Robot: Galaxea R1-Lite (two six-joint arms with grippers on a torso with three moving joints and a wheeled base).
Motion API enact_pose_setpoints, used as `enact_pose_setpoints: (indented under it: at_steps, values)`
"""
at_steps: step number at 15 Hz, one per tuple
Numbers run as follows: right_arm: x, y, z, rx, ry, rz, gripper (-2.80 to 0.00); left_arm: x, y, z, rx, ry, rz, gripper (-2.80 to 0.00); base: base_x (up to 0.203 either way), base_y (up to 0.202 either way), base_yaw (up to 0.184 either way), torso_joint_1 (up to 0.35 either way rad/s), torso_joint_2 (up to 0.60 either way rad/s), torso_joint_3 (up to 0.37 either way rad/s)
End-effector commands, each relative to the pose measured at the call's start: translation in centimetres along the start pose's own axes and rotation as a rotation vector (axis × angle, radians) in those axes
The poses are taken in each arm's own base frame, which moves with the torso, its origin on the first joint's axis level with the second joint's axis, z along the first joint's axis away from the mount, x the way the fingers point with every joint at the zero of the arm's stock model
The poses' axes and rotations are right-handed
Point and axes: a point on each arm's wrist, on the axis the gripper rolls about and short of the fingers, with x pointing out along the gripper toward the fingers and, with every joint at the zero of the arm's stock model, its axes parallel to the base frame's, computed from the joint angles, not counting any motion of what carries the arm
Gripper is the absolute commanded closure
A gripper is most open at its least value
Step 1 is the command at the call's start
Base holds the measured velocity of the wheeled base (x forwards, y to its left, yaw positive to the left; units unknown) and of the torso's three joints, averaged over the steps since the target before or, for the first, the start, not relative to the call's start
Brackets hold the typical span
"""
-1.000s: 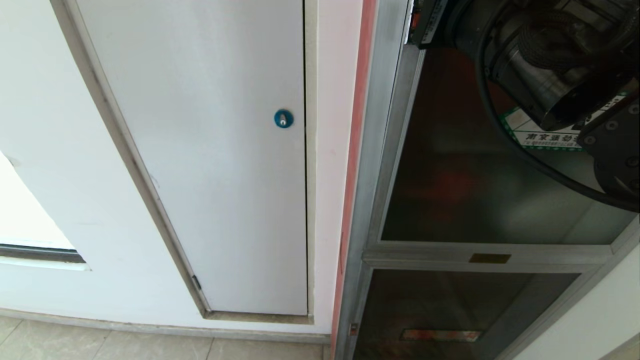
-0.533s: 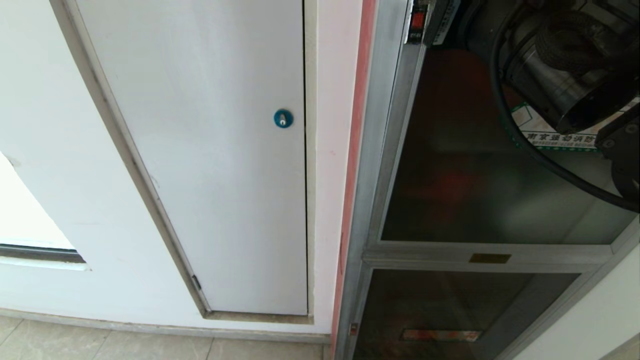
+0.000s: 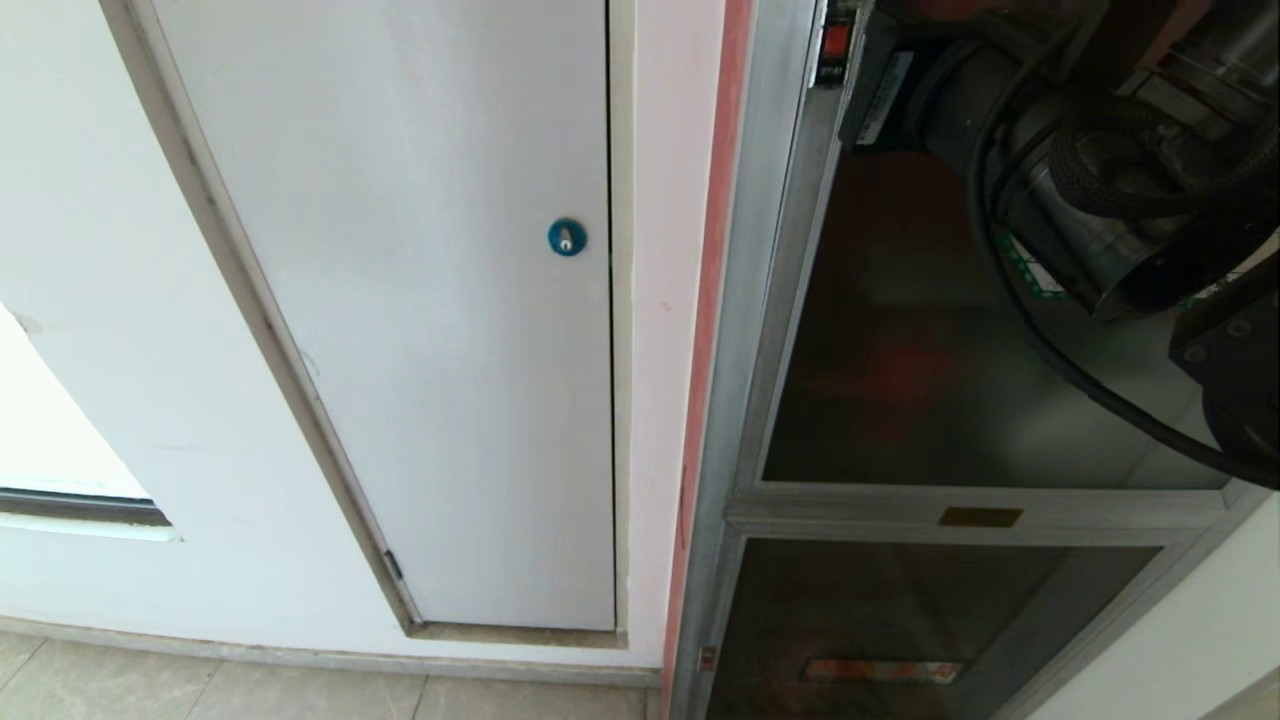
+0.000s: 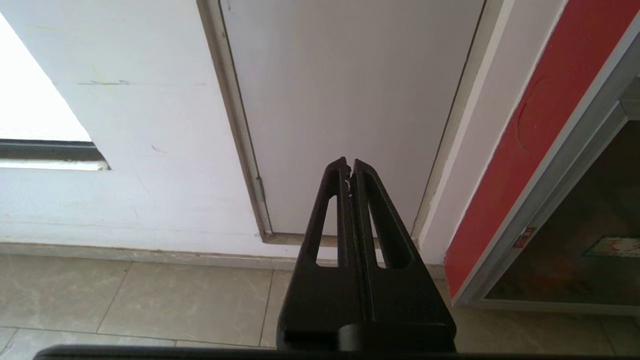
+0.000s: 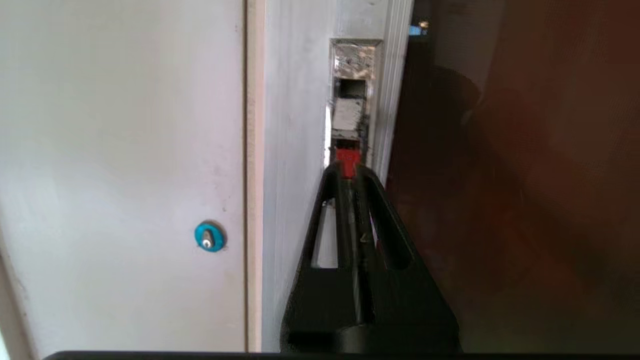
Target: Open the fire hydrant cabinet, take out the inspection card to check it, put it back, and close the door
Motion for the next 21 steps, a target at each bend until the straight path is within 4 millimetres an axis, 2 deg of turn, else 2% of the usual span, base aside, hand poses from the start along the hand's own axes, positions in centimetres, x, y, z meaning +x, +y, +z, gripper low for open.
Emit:
enact_pose_setpoints:
  at_steps: [1,7,13,19,20,21]
  values:
    - [-0.1,0.0,-0.3,-0.003,0.002,-0.001,-2.80,0.0,0.0,0.0,0.000,0.003,0.000,0.00,0.000,0.000,0.000,0.000,0.00,0.000]
    - [0.4,0.3,-0.5,-0.007,-0.005,-0.005,-2.80,0.0,0.0,0.0,0.000,0.003,0.000,0.00,0.000,0.000,0.000,0.000,0.00,0.000]
    - [2.3,0.6,-0.5,-0.012,-0.022,-0.024,-2.80,0.0,0.0,0.0,0.000,0.003,0.000,0.00,0.000,0.000,0.000,0.000,0.00,0.000]
    - [2.8,-0.1,-0.6,-0.024,-0.021,-0.047,-2.80,0.0,0.0,0.0,0.000,0.003,0.000,0.00,0.000,0.000,0.000,0.000,0.00,0.000]
    - [2.9,-0.1,-0.7,-0.024,-0.023,-0.048,0.00,0.0,0.0,0.0,0.000,0.003,0.000,0.00,0.000,0.000,0.000,0.000,0.00,0.000]
    - [3.0,-0.1,-0.7,-0.025,-0.022,-0.049,0.00,0.0,0.0,0.0,0.000,0.003,0.000,0.00,0.000,0.000,0.000,0.000,0.00,0.000]
